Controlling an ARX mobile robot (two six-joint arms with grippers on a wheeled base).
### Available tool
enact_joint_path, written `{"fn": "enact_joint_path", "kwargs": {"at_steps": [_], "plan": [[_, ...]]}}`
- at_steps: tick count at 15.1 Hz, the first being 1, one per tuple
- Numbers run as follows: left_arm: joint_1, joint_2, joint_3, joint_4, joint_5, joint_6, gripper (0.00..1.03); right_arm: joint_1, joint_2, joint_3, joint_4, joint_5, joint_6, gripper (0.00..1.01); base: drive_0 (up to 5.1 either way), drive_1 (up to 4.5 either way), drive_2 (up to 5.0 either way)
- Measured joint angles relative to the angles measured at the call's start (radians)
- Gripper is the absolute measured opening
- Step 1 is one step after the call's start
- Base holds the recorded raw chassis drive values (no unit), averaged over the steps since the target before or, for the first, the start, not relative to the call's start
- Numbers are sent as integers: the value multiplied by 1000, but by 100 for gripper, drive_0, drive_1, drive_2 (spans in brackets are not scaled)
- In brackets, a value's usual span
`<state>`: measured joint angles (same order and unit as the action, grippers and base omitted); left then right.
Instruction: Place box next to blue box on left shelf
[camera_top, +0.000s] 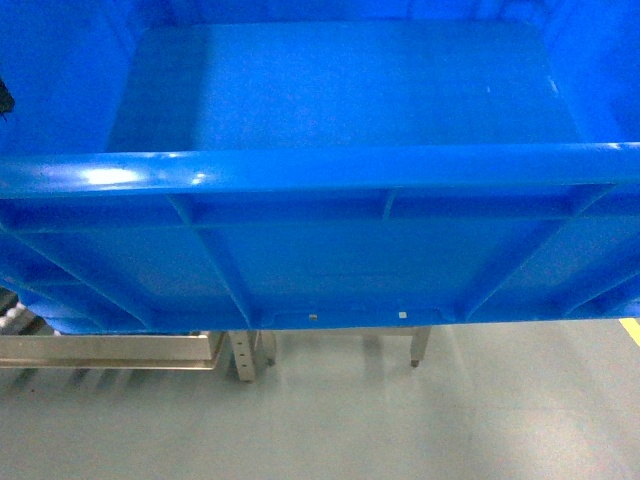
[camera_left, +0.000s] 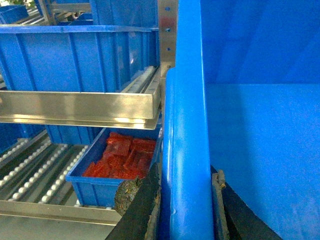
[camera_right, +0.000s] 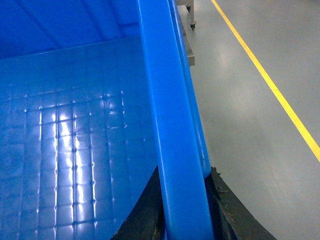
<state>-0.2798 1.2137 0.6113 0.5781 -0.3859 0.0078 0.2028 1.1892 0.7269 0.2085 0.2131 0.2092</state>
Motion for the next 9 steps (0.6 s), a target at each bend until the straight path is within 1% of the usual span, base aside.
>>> {"fn": "enact_joint_path", "kwargs": {"at_steps": [9], "plan": [[0,0,0,3,-1,0,17,0,-1,0,2,-1,0,15,-491,136,337]]}}
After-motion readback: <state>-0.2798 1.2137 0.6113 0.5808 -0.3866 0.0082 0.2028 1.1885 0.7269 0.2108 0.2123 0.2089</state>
